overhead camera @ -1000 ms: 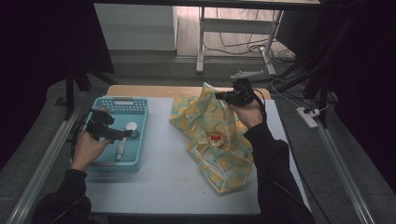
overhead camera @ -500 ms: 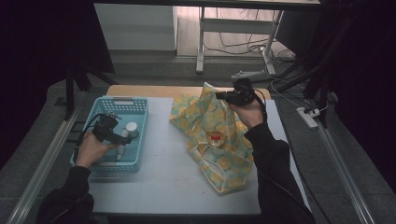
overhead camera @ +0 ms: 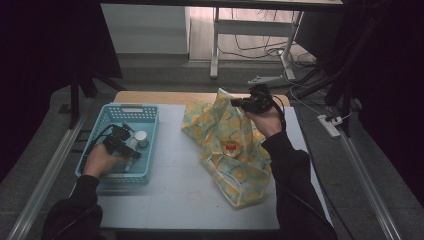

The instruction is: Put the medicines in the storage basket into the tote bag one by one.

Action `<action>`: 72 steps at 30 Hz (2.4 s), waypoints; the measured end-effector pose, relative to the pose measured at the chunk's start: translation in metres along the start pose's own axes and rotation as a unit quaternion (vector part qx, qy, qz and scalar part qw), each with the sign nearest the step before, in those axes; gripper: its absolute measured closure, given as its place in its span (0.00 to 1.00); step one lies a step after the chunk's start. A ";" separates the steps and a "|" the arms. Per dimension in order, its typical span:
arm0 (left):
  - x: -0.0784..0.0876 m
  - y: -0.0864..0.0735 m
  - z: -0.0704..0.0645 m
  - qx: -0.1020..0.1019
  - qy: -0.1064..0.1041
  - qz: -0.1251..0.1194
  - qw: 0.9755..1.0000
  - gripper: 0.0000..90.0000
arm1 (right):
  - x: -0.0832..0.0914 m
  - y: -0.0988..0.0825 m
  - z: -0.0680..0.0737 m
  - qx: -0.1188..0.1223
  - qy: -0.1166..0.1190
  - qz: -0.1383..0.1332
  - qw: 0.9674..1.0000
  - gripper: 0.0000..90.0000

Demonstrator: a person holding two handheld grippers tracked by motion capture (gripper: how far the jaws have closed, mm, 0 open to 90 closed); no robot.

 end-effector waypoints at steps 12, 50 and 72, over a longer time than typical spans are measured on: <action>0.011 -0.007 0.009 0.023 0.001 -0.004 1.000 0.72 | -0.001 0.000 0.001 0.001 0.000 0.002 1.000 1.00; 0.064 0.007 0.002 0.040 -0.026 -0.117 0.992 0.77 | 0.000 0.003 0.001 0.003 -0.003 -0.005 1.000 1.00; 0.102 0.031 -0.057 -0.044 -0.069 -0.177 0.981 0.77 | 0.004 0.005 0.000 0.002 -0.004 -0.010 1.000 1.00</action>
Point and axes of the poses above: each handheld gripper's, and its own axes: x roughly backward along the jaws, y roughly out of its top, z roughly to its left, the point moved 10 cm from there along -x, roughly forward along the jaws, and after that the axes turned 12 degrees about -y, right-handed, at the moved point
